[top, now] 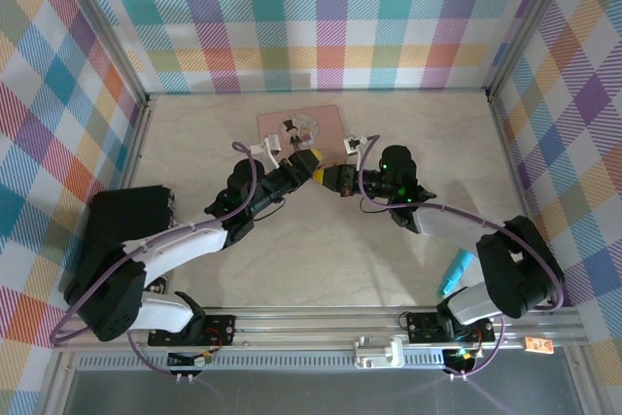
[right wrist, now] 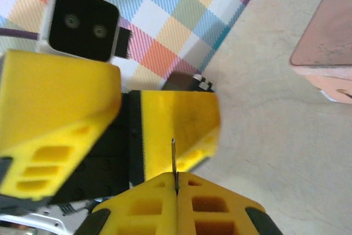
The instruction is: Unlock the padlock with the key
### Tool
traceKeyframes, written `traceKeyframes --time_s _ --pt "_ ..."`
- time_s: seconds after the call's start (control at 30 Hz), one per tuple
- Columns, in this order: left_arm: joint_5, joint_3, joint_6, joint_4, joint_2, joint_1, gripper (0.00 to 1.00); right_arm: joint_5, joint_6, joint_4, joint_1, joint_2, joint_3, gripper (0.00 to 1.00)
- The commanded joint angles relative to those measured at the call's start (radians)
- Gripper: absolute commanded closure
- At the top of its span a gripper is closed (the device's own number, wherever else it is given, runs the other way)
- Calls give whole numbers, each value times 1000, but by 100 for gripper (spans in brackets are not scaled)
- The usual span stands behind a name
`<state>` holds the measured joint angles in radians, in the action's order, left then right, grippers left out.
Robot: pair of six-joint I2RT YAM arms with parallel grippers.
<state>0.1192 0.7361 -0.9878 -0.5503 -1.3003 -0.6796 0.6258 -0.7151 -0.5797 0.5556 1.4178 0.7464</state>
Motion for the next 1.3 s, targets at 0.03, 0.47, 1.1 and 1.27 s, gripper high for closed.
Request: traceKeyframes --time_s 0.03,0.47,1.1,1.27 --pt "-85 104 122 298 103 -2 49 -113 332 406 5 -109 111 100" --pt "-26 286 35 453 -24 -9 60 -284 618 773 15 -131 284 100" --pt "3 315 -26 449 -99 -44 66 -280 629 762 47 -89 323 100" --pt "10 318 -33 448 -114 -55 69 -280 631 756 49 -86 323 100"
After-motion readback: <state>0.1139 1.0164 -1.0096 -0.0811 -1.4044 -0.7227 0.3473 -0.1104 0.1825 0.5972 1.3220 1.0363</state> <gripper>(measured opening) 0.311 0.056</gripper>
